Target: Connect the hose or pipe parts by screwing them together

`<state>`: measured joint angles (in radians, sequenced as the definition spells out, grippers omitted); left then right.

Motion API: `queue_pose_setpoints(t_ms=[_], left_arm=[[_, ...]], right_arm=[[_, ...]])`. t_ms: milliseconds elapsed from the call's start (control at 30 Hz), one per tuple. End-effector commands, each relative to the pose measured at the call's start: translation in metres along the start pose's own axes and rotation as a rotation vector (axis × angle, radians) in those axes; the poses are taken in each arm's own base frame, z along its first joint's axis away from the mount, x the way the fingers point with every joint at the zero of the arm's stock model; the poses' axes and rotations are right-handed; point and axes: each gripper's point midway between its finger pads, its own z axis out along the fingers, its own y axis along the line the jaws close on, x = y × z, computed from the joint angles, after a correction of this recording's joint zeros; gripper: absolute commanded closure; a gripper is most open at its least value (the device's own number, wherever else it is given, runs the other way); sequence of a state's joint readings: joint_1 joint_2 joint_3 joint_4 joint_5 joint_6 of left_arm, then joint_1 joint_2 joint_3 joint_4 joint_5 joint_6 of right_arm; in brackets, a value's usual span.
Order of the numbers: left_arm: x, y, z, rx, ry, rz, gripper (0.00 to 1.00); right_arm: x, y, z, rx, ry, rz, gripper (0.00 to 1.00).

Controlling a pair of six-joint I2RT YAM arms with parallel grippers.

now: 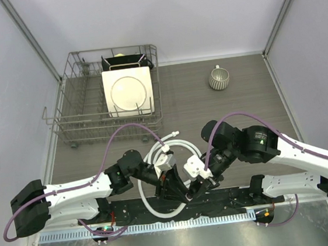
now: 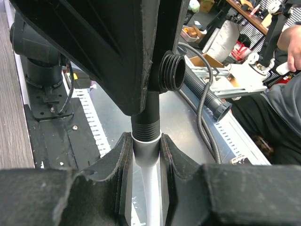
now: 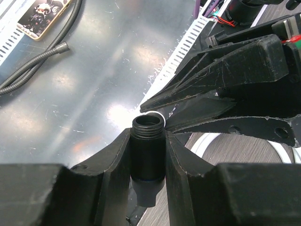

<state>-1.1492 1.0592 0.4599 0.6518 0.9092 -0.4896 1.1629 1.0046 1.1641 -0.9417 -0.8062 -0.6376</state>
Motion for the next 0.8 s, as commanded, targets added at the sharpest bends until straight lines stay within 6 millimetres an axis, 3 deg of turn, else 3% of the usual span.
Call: queue_pose_setpoints(t_ms=[0, 200, 500, 767], left_arm=[[-0.028, -0.007, 0.001, 0.032, -0.063, 0.095, 1.00], [-0.031, 0.002, -0.004, -0.011, -0.092, 0.091, 1.00], [-0.039, 0.027, -0.014, -0.143, -0.106, 0.063, 1.00], [-0.049, 0.034, -0.025, -0.240, -0.145, 0.145, 1.00]], right_arm=[[-0.008, -0.006, 0.000, 0.029, -0.032, -0.050, 0.99], [-0.005, -0.013, 0.004, 0.068, -0.051, -0.040, 0.99], [0.005, -0.019, 0.012, 0.120, -0.057, 0.141, 0.99], [0.012, -0.024, 0.015, 0.204, -0.116, 0.286, 0.99]])
